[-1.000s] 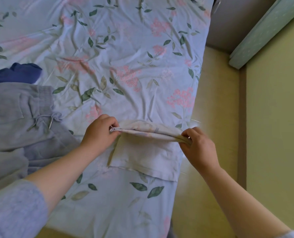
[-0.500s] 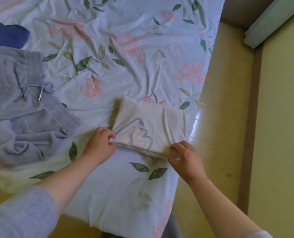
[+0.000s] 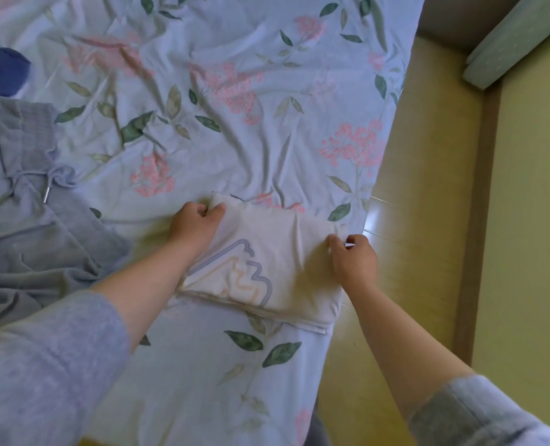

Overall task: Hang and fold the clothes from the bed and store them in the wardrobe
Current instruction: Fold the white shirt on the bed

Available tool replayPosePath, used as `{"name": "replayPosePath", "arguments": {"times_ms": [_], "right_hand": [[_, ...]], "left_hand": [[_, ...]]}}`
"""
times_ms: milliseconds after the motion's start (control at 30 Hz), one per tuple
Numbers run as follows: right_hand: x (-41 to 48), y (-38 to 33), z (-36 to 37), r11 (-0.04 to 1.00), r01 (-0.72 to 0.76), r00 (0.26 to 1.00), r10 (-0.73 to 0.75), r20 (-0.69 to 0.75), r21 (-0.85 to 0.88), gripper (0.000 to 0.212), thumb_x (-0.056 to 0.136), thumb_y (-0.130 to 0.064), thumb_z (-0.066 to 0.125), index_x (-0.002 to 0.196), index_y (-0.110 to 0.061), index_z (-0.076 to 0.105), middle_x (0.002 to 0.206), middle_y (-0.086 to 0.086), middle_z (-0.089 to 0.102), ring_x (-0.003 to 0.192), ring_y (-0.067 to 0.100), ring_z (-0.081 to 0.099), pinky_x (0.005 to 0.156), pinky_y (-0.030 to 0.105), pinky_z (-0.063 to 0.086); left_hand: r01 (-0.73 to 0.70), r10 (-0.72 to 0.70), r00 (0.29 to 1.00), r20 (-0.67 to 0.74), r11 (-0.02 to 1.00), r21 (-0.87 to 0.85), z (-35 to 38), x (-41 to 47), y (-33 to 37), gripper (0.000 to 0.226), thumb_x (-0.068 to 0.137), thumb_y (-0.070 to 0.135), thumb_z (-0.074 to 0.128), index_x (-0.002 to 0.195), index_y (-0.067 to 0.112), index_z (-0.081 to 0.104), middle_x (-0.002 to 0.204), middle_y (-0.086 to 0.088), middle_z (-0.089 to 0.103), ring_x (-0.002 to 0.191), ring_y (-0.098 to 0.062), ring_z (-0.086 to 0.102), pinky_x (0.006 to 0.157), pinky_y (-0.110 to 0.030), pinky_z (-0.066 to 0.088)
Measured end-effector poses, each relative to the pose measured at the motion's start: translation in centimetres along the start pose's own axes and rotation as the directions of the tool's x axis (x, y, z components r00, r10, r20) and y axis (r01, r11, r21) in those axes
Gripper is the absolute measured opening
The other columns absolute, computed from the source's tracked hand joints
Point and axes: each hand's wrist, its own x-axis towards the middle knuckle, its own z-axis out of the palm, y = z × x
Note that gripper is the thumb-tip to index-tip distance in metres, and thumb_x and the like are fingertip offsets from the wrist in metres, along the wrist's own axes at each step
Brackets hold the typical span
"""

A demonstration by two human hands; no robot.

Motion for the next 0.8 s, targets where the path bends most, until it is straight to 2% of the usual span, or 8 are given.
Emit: {"name": "replayPosePath", "arguments": {"times_ms": [67, 167, 267, 367, 467, 567, 700, 800], "right_hand": [[1.0, -0.7, 0.2, 1.000, -0.012, 1.000, 0.012, 0.007, -0.026, 0.038, 0.092, -0.050, 0.052, 0.091, -0.012, 0.054, 0.083, -0.002, 0.053, 0.076, 0.020, 0.049, 0.064, 0.032, 0.037], [1.3, -1.3, 0.4, 0.999, 0.007, 0.999, -0.006, -0.033, 0.040, 0.051, 0.097, -0.045, 0.047, 0.060, -0.014, 0.030, 0.060, 0.001, 0.035, 0.057, 0.019, 0.035, 0.051, 0.033, 0.024], [0.1, -0.8, 0.8, 0.992, 0.021, 0.983, 0.002, -0.184, 0.122, 0.047, 0.097, -0.032, 0.044, 0.057, -0.014, 0.026, 0.056, 0.001, 0.029, 0.054, 0.019, 0.028, 0.050, 0.034, 0.021], [-1.2, 0.2, 1.8, 0.943, -0.113, 0.941, 0.202, -0.271, 0.312, 0.047, 0.096, -0.032, 0.046, 0.055, -0.011, 0.032, 0.055, 0.002, 0.035, 0.054, 0.021, 0.032, 0.053, 0.036, 0.026], [-0.7, 0.2, 2.7, 0.885, -0.184, 0.926, 0.302, -0.225, 0.428, 0.049, 0.099, -0.037, 0.044, 0.059, -0.009, 0.043, 0.063, 0.007, 0.047, 0.063, 0.024, 0.044, 0.066, 0.040, 0.040], [0.2, 0.5, 2.6, 0.890, -0.140, 0.945, 0.250, -0.209, 0.433, 0.046, 0.101, -0.040, 0.039, 0.068, -0.012, 0.051, 0.076, 0.006, 0.056, 0.078, 0.025, 0.051, 0.080, 0.041, 0.044], [-2.1, 2.7, 2.3, 0.951, -0.031, 0.988, 0.077, -0.137, 0.307, 0.045, 0.099, -0.050, 0.041, 0.070, -0.015, 0.044, 0.067, -0.003, 0.050, 0.063, 0.015, 0.048, 0.058, 0.031, 0.035], [-4.3, 4.5, 3.0, 0.981, -0.030, 0.996, 0.047, -0.081, 0.194, 0.044, 0.098, -0.049, 0.043, 0.073, -0.013, 0.044, 0.065, -0.002, 0.048, 0.061, 0.015, 0.047, 0.055, 0.032, 0.033]], "left_hand": [[0.011, -0.012, 0.999, -0.035, 1.000, -0.029, 0.5, 0.9, 0.8, 0.048, 0.089, 0.049, 0.058, 0.058, 0.014, 0.043, 0.052, 0.002, 0.040, 0.055, -0.022, 0.043, 0.049, -0.033, 0.027], [0.062, -0.073, 0.993, -0.096, 0.992, -0.106, 1.4, 1.8, 1.3, 0.055, 0.086, 0.043, 0.064, 0.050, 0.016, 0.034, 0.046, 0.002, 0.029, 0.045, -0.017, 0.031, 0.042, -0.028, 0.023], [0.120, -0.150, 0.980, -0.133, 0.970, -0.212, 2.3, 2.5, 0.7, 0.030, 0.088, 0.030, 0.067, 0.070, 0.008, 0.058, 0.059, -0.002, 0.048, 0.063, -0.020, 0.046, 0.055, -0.027, 0.031], [0.148, -0.209, 0.959, -0.190, 0.945, -0.291, 3.0, 2.6, 0.3, 0.020, 0.089, 0.026, 0.067, 0.084, 0.007, 0.061, 0.079, -0.004, 0.059, 0.075, -0.019, 0.052, 0.066, -0.024, 0.035], [0.125, -0.183, 0.958, -0.221, 0.959, -0.253, 3.5, 2.9, 0.1, 0.022, 0.089, 0.027, 0.067, 0.083, 0.007, 0.059, 0.080, -0.007, 0.059, 0.076, -0.020, 0.052, 0.067, -0.026, 0.034], [0.085, -0.106, 0.975, -0.194, 0.990, -0.116, 2.9, 2.8, -0.6, 0.037, 0.090, 0.040, 0.063, 0.075, 0.008, 0.051, 0.065, -0.002, 0.050, 0.069, -0.023, 0.047, 0.062, -0.030, 0.030], [0.084, -0.085, 0.992, -0.094, 0.996, -0.014, 2.0, 0.4, -2.6, 0.054, 0.084, 0.062, 0.058, 0.072, 0.010, 0.053, 0.066, -0.003, 0.055, 0.069, -0.027, 0.052, 0.061, -0.033, 0.031], [0.046, -0.048, 0.997, -0.058, 0.999, -0.027, 1.9, -1.8, -4.1, 0.051, 0.080, 0.063, 0.061, 0.077, 0.012, 0.059, 0.073, -0.004, 0.062, 0.070, -0.026, 0.058, 0.060, -0.034, 0.038]]}}
